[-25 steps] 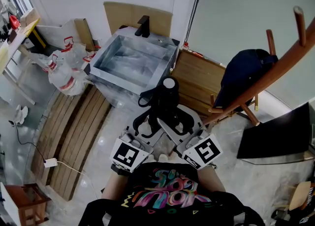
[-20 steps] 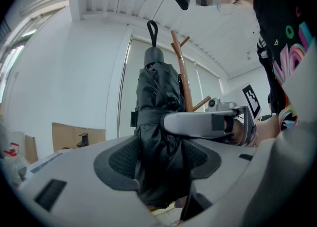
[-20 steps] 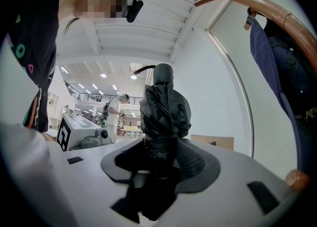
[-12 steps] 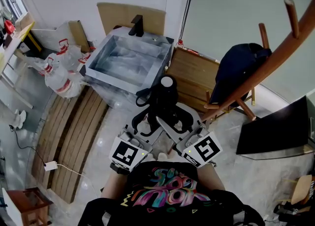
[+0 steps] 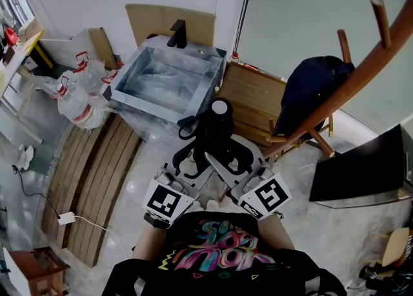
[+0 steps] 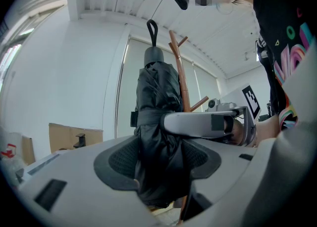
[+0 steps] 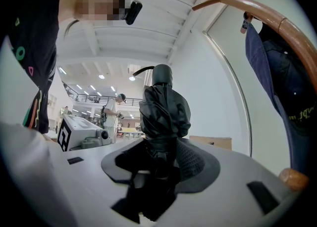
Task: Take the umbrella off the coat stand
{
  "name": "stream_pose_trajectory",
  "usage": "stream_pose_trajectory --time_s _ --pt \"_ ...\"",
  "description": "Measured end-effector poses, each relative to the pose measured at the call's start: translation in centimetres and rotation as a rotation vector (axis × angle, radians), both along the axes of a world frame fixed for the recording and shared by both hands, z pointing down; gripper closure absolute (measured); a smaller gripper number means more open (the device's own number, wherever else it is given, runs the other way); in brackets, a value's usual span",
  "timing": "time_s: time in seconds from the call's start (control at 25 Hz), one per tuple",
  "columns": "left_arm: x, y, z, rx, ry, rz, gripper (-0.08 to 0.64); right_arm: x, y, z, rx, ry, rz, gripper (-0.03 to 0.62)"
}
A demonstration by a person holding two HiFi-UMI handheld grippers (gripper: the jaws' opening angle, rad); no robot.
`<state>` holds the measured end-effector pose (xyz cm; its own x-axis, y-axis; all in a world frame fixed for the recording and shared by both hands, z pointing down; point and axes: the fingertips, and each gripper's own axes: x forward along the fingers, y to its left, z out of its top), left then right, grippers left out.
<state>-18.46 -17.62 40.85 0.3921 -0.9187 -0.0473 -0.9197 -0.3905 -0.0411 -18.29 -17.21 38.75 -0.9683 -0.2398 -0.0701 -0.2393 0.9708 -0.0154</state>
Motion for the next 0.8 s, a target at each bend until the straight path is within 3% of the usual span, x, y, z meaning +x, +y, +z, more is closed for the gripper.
stream_pose_trajectory --time_s 0.6,0.8 --pt "0.28 0.20 0.59 -0.033 0.003 0.017 0.298 0.26 0.08 0.11 0.003 -0.001 -0.001 0.380" --pt "0.22 0.03 0.06 -0.001 0.011 0.016 0.298 0.19 0.05 0.04 0.007 -0.001 -0.005 0.380"
